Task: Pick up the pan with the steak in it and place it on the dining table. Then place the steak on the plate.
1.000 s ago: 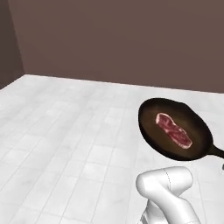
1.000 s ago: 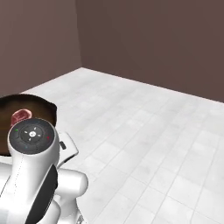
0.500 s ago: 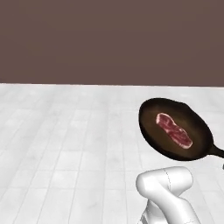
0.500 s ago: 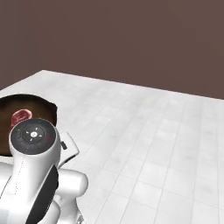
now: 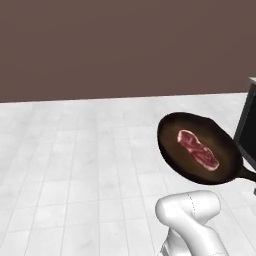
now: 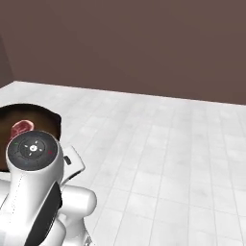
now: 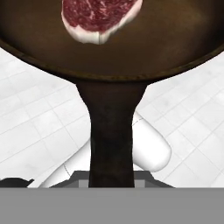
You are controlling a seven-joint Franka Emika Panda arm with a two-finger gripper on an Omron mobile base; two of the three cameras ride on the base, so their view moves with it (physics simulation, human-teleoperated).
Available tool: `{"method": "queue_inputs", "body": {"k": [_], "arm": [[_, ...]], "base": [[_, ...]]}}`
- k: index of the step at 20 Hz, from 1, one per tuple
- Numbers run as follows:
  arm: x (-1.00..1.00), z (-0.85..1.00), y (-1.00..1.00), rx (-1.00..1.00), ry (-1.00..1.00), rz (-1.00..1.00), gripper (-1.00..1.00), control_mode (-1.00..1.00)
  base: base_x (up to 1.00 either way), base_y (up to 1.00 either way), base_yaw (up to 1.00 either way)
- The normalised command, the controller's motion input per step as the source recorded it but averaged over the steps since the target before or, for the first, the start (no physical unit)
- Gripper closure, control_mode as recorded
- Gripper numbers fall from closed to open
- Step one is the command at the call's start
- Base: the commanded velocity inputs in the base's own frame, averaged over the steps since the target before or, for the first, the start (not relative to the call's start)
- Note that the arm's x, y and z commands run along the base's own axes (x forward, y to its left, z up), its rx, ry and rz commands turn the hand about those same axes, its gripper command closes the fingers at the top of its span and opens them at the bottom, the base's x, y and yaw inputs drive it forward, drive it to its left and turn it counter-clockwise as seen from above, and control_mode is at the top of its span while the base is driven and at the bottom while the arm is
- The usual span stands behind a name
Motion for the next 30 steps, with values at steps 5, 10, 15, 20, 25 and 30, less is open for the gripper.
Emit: {"method": "queue_inputs", "body": {"k": [5, 10, 15, 20, 25, 30], "arm": [[0.00, 0.00, 0.00, 0.00, 0.00, 0.00, 1.00, 1.00], [0.00, 0.00, 0.00, 0.00, 0.00, 0.00, 1.00, 1.00], [0.00, 0.00, 0.00, 0.00, 0.00, 0.00, 1.00, 1.00], [0.00, 0.00, 0.00, 0.00, 0.00, 0.00, 1.00, 1.00], [0.00, 0.00, 0.00, 0.00, 0.00, 0.00, 1.00, 1.00], [0.00, 0.00, 0.00, 0.00, 0.00, 0.00, 1.00, 1.00]], "base": [[0.00, -0.05, -0.02], [0.44, 0.08, -0.04], [0.98, 0.27, -0.09], [1.00, 0.31, -0.09], [1.00, 0.32, -0.08], [1.00, 0.32, -0.09]]}}
